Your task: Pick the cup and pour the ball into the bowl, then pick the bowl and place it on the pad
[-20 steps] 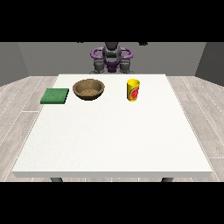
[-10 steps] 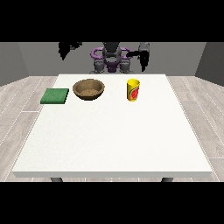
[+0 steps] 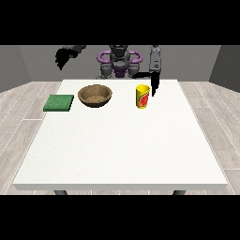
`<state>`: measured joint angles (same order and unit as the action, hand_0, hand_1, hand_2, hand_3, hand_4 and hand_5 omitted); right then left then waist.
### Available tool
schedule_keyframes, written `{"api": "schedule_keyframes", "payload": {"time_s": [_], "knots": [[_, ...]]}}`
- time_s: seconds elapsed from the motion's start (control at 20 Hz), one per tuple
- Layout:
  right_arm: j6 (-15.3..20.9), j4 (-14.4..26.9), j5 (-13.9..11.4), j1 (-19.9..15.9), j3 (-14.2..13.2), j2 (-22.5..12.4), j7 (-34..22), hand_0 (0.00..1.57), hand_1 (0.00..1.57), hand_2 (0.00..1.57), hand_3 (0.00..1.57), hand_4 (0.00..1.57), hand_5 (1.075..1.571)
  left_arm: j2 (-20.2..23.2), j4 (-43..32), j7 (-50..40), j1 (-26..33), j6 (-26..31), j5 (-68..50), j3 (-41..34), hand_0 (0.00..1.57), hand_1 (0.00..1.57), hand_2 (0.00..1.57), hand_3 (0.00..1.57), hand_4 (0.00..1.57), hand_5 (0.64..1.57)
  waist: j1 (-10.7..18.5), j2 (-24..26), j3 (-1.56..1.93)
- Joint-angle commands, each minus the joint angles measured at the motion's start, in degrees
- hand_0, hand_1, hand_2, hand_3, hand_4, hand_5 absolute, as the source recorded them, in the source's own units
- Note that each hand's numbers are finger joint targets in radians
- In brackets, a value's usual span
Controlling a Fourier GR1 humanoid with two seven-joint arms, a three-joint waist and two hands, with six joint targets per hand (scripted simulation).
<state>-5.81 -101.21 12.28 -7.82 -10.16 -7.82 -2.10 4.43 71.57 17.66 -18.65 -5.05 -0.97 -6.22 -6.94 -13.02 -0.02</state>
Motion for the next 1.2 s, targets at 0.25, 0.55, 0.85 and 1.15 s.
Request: {"api": "schedule_keyframes", "payload": {"time_s": [0.25, 0.55, 0.85, 1.15], "knots": [[-4.0, 5.6, 2.9, -2.0, -3.6, -4.2, 0.6, 0.00, 0.00, 0.00, 0.00, 0.67, 1.562, 1.3, -18.5, 9.7, -7.2, 1.6, -0.9, -3.7, 0.00, 0.00, 0.00, 0.00, 0.20, 1.429, -1.2, -0.1, 0.00], [-5.3, 8.6, 3.9, -1.3, -5.3, -4.1, 4.4, 0.00, 0.00, 0.00, 0.00, 0.67, 1.564, 1.2, -26.5, 18.3, -6.6, 2.4, -1.2, -5.2, 0.00, 0.00, 0.00, 0.00, 0.36, 1.464, -0.6, -1.4, 0.00], [-8.9, 1.9, 7.6, -1.4, -4.9, -6.4, 1.3, 0.00, 0.00, 0.00, 0.14, 0.65, 1.569, 4.2, -33.3, 23.0, -9.9, -7.5, 3.1, -7.3, 1.23, 1.23, 1.57, 1.57, 1.34, 1.481, -7.8, -4.6, -0.04], [-10.3, 5.1, 13.4, -4.6, -11.0, -11.8, -2.8, 0.00, 0.00, 0.00, 0.15, 0.63, 1.565, 3.2, -36.8, 22.0, -13.1, -12.5, 4.7, -6.7, 1.29, 1.29, 1.57, 1.57, 1.39, 1.447, -6.9, -2.6, -0.01]]}}
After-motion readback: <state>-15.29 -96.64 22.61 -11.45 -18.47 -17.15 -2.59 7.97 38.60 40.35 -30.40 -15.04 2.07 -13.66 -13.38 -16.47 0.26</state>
